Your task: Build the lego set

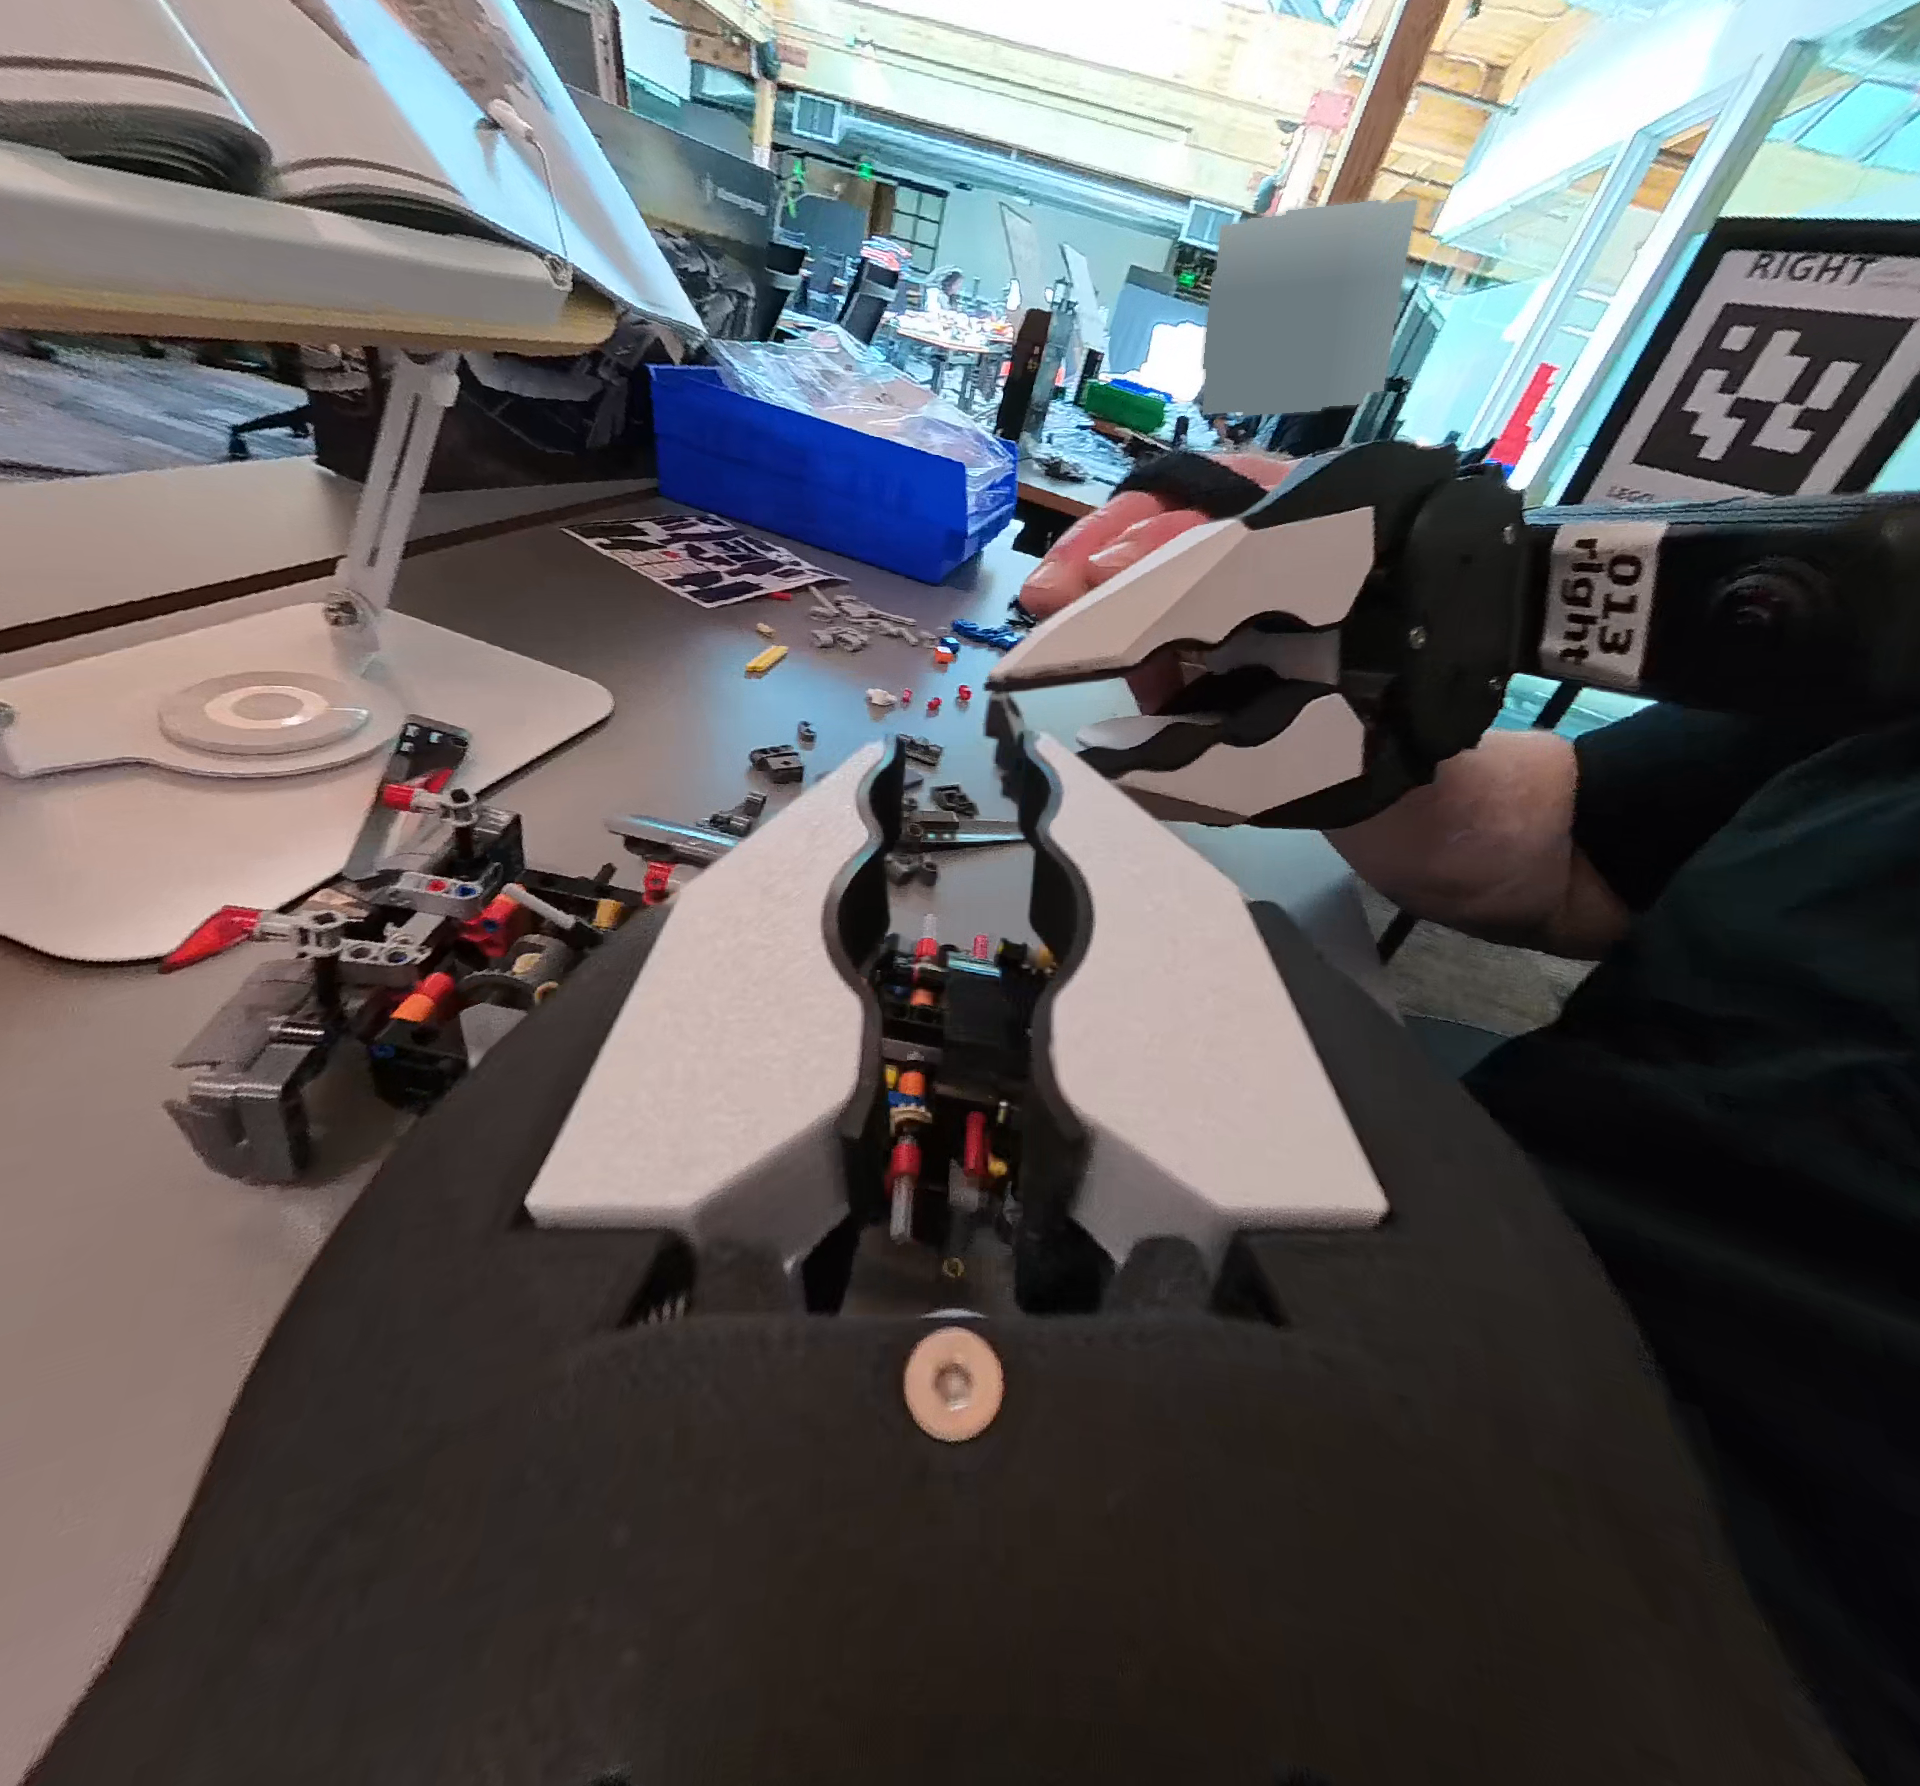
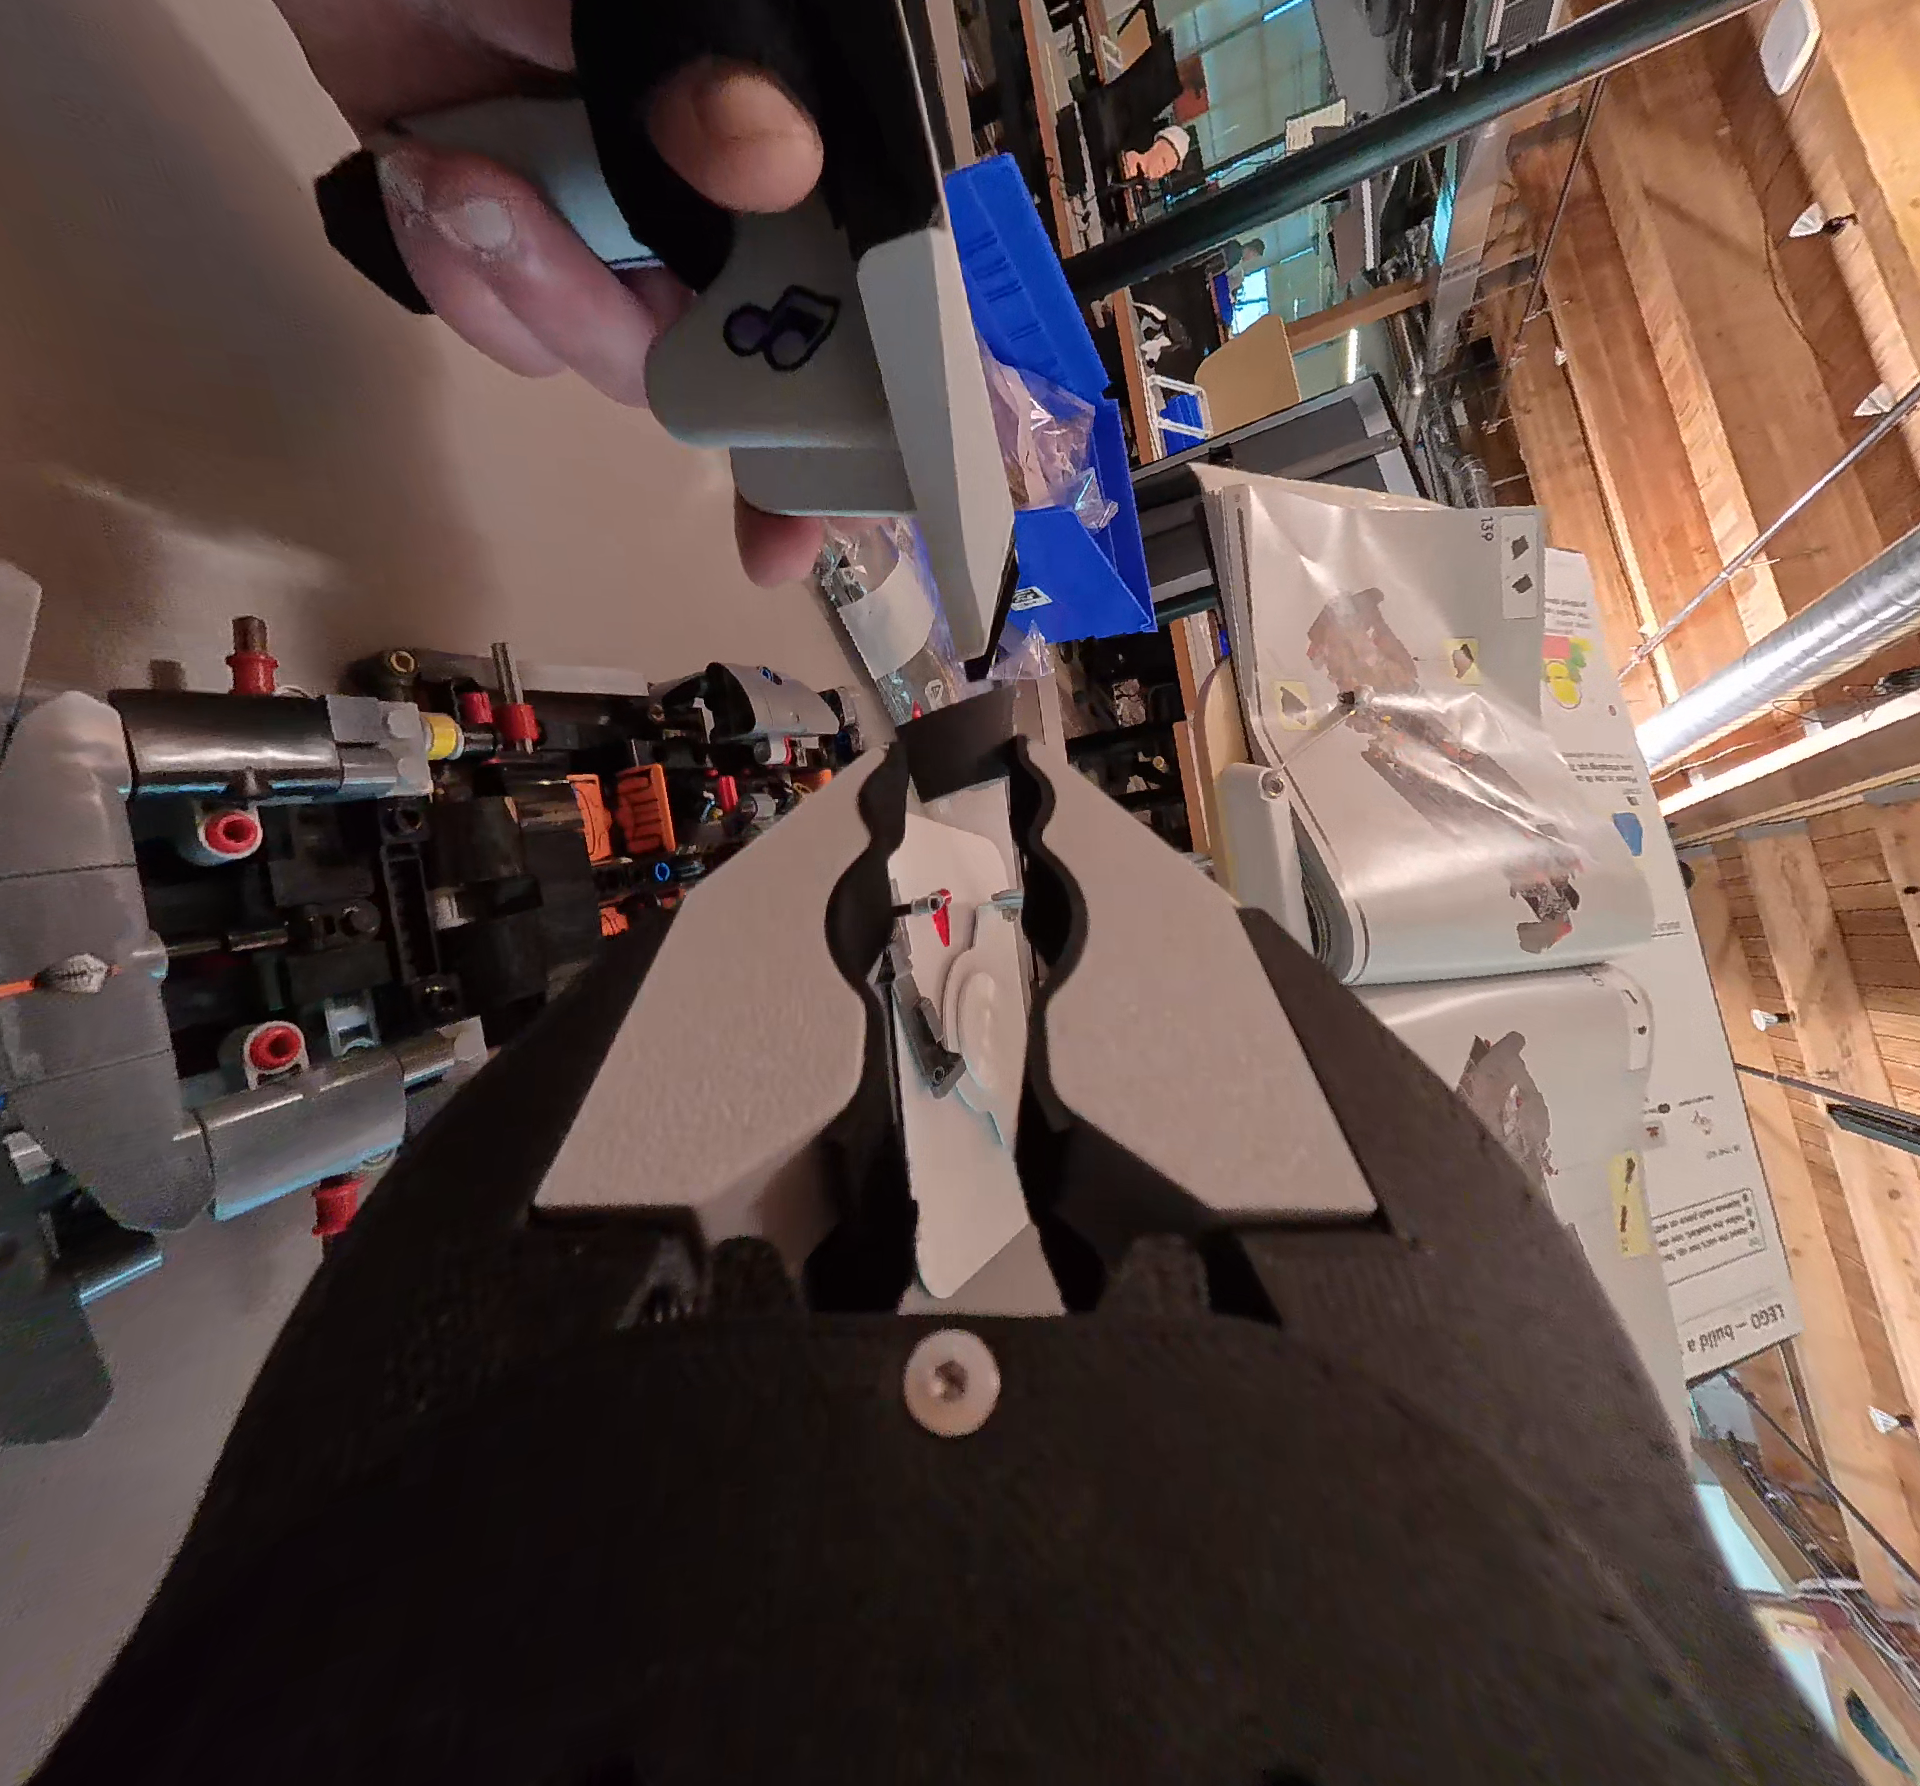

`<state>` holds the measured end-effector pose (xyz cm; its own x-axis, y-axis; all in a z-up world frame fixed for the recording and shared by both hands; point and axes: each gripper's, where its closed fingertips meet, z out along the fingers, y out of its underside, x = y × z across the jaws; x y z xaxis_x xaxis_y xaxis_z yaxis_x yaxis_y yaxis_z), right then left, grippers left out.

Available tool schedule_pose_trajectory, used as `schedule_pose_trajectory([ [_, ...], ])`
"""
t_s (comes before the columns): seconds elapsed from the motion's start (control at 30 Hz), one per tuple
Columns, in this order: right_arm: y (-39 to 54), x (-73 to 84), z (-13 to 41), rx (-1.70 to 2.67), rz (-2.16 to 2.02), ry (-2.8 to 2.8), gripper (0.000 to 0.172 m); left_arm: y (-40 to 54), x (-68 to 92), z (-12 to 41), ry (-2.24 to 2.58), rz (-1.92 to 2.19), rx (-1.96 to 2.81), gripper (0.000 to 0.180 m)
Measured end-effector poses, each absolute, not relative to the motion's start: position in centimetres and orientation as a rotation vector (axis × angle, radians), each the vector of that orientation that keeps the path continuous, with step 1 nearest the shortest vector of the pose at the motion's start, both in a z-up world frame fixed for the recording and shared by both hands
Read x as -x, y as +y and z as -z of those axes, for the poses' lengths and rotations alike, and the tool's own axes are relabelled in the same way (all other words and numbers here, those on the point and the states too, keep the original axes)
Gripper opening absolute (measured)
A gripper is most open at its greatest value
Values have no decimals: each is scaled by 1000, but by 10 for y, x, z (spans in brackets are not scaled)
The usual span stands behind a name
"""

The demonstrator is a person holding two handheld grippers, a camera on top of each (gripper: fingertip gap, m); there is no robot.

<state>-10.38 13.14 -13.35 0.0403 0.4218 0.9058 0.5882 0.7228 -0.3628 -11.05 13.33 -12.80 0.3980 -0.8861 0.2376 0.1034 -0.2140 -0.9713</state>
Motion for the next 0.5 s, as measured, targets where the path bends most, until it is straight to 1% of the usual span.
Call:
schedule_pose_trajectory([
  [0.1, 135, 103, 137, 845, 172, -1591, 17, 129, 106, 129, 744, 1132, 1503, 24],
  [0.3, 135, 107, 144, 848, 165, -1606, 17, 131, 106, 130, 727, 1141, 1516, 14],
  [0.5, 135, 112, 143, 843, 169, -1599, 17, 133, 106, 133, 723, 1139, 1529, 11],
])
